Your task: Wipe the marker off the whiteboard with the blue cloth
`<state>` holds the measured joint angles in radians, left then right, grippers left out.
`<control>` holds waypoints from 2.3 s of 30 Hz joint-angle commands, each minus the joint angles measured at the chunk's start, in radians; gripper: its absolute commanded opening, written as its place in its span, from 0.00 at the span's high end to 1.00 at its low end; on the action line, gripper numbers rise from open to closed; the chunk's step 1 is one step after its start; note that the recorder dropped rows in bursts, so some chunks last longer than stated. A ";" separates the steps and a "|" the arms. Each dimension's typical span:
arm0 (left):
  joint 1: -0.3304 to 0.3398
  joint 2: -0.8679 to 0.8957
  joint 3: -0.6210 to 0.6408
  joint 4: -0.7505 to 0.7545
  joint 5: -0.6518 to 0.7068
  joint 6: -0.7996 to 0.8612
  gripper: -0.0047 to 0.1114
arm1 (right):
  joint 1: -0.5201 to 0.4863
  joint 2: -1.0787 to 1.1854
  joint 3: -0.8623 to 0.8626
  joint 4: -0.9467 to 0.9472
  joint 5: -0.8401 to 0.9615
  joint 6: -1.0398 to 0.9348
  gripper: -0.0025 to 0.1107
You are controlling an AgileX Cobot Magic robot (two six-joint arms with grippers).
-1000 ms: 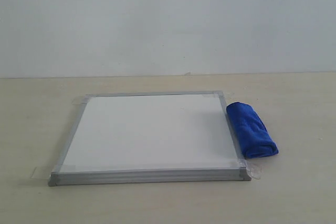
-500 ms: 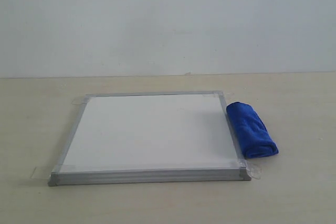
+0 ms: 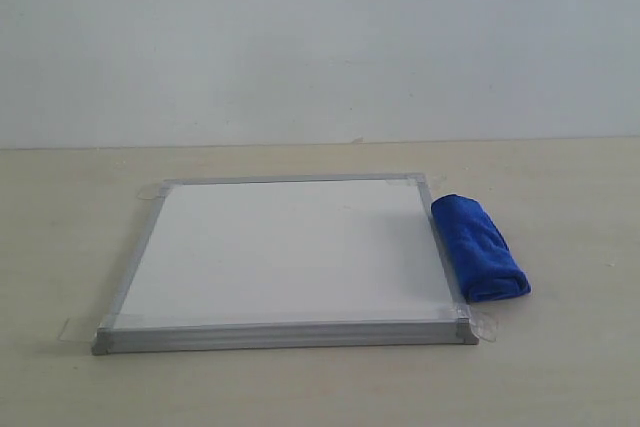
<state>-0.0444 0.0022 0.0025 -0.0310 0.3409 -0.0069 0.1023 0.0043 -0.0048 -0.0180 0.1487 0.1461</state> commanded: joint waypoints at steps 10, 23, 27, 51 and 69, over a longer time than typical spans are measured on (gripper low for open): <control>0.000 -0.002 -0.002 -0.010 -0.005 0.001 0.93 | -0.003 -0.004 0.005 0.002 0.194 -0.052 0.98; 0.000 -0.002 -0.002 -0.010 -0.005 0.001 0.93 | -0.003 -0.004 0.005 0.002 0.194 -0.052 0.98; 0.000 -0.002 -0.002 -0.010 -0.005 0.001 0.93 | -0.003 -0.004 0.005 0.002 0.194 -0.052 0.98; 0.000 -0.002 -0.002 -0.010 -0.005 0.001 0.93 | -0.003 -0.004 0.005 0.004 0.192 -0.052 0.98; 0.000 -0.002 -0.002 -0.010 -0.005 0.001 0.93 | -0.003 -0.004 0.005 0.004 0.183 -0.052 0.98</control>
<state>-0.0444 0.0022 0.0025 -0.0310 0.3409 -0.0069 0.1023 0.0043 0.0003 -0.0145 0.3452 0.1063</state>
